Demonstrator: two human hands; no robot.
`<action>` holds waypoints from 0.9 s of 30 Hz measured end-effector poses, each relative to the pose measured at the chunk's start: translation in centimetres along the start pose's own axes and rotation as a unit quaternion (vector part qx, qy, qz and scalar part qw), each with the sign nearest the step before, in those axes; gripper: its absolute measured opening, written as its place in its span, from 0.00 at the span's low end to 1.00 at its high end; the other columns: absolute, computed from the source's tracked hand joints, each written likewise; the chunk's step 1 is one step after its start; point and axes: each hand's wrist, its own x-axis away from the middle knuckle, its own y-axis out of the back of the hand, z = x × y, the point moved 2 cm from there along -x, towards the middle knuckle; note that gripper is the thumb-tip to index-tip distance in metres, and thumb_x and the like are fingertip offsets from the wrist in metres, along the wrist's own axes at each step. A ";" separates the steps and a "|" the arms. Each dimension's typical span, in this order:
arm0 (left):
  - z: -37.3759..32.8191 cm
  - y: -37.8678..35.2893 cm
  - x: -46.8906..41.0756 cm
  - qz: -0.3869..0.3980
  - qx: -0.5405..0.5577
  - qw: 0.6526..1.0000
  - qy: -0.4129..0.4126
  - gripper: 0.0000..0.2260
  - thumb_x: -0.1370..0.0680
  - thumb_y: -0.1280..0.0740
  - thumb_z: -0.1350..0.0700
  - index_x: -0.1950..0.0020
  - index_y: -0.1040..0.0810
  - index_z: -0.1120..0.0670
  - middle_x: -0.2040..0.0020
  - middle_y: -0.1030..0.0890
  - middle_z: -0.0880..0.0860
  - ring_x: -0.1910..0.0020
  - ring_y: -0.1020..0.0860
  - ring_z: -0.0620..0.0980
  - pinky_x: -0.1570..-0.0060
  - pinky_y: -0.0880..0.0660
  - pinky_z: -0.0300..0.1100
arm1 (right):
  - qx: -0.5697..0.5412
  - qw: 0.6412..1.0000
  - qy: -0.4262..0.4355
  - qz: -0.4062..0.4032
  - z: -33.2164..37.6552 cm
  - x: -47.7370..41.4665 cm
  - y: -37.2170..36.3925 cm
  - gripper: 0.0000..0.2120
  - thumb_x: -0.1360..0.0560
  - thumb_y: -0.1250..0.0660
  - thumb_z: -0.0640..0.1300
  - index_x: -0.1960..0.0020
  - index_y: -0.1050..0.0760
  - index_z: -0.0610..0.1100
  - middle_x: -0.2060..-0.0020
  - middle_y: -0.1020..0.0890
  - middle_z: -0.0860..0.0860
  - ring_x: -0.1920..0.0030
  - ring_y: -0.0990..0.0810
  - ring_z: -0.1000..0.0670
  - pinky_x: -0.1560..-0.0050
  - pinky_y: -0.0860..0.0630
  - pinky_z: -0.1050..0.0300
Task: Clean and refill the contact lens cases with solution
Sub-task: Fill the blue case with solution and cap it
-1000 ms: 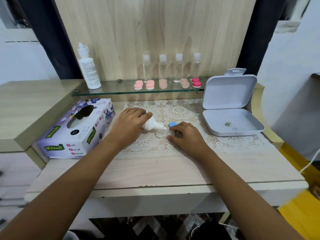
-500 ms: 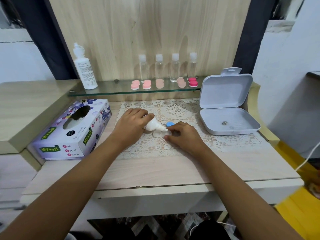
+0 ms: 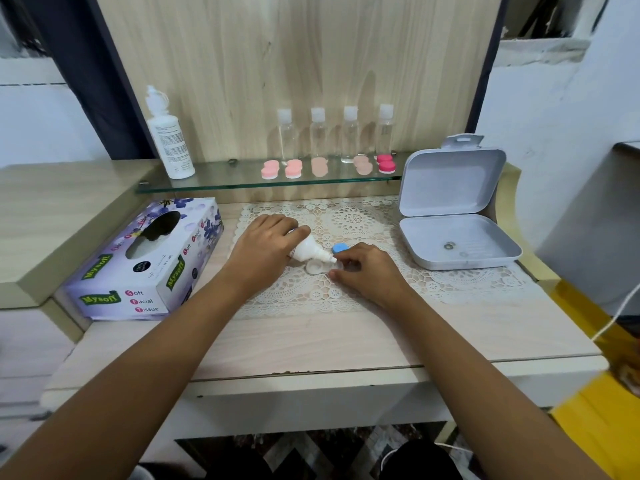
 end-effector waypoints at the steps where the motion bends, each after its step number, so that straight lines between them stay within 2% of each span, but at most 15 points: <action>1: 0.0 0.0 0.0 0.000 -0.001 1.000 -0.001 0.22 0.39 0.24 0.62 0.46 0.21 0.60 0.53 0.18 0.59 0.54 0.20 0.59 0.51 0.25 0.50 | 0.001 1.000 0.001 0.000 0.0 0.0 0.0 0.09 0.30 0.30 0.45 0.50 0.18 0.46 0.55 0.21 0.47 0.52 0.25 0.49 0.49 0.28 0.50; 12: -0.1 0.0 0.0 0.000 0.001 1.000 0.001 0.23 0.41 0.23 0.63 0.46 0.20 0.61 0.54 0.18 0.59 0.54 0.20 0.60 0.52 0.25 0.51 | 0.007 1.000 0.003 0.003 0.0 0.0 0.1 0.09 0.30 0.30 0.46 0.50 0.18 0.47 0.55 0.21 0.48 0.53 0.25 0.50 0.50 0.28 0.51; 22: -0.2 0.1 0.0 0.004 0.006 1.000 0.007 0.24 0.42 0.22 0.63 0.47 0.20 0.61 0.54 0.18 0.60 0.55 0.20 0.60 0.53 0.25 0.51 | 0.010 1.000 0.009 -0.001 0.0 0.1 0.1 0.09 0.29 0.30 0.46 0.52 0.18 0.43 0.56 0.21 0.46 0.54 0.25 0.48 0.51 0.27 0.49; 27: -0.2 0.0 0.1 0.002 0.011 1.000 0.014 0.23 0.40 0.21 0.59 0.47 0.21 0.61 0.54 0.18 0.58 0.55 0.20 0.59 0.54 0.25 0.50 | 0.015 1.000 -0.002 0.000 -0.3 -0.1 -0.1 0.10 0.30 0.30 0.47 0.52 0.19 0.42 0.56 0.21 0.47 0.55 0.25 0.49 0.51 0.28 0.50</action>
